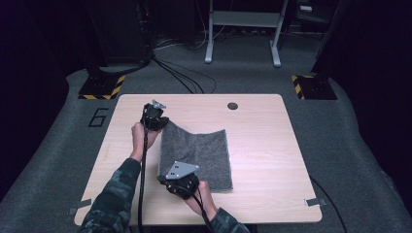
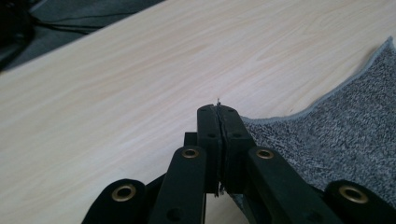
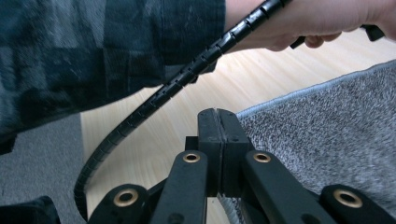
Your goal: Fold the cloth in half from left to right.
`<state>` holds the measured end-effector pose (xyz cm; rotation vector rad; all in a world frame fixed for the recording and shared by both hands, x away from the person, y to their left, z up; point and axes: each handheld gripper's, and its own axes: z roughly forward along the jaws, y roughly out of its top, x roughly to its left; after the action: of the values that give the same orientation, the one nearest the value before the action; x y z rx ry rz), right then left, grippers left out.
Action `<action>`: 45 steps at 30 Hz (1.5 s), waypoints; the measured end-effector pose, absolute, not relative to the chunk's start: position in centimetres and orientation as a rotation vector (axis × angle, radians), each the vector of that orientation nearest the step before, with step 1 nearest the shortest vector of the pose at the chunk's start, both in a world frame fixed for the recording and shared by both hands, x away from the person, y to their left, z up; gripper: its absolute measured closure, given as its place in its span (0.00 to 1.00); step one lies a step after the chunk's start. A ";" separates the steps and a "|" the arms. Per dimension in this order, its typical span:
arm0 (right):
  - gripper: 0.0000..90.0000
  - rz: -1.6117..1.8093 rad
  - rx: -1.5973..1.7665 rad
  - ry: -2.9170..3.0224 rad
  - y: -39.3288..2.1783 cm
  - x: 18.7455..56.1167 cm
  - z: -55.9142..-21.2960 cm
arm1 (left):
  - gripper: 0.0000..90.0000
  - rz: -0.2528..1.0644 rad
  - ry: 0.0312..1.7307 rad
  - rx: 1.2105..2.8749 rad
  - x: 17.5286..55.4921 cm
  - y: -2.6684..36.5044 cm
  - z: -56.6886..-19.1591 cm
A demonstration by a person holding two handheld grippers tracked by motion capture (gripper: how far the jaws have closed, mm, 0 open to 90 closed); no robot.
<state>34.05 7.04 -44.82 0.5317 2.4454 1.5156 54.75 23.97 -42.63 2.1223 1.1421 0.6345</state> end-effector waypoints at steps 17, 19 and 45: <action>1.00 1.558 0.648 2.345 2.2 33.3 -44.2 | 0.98 0.643 1.067 2.155 55.4 19.3 -41.4; 1.00 1.542 0.673 2.343 1.4 33.3 -44.6 | 0.98 0.636 1.058 2.165 55.6 18.7 -41.4; 1.00 1.403 0.840 2.339 -4.1 33.4 -46.8 | 0.98 0.569 1.008 2.215 57.7 11.1 -44.5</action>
<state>33.41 -4.08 -46.82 0.8400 2.3388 1.4030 57.70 11.09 -44.55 2.2147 1.0076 0.5689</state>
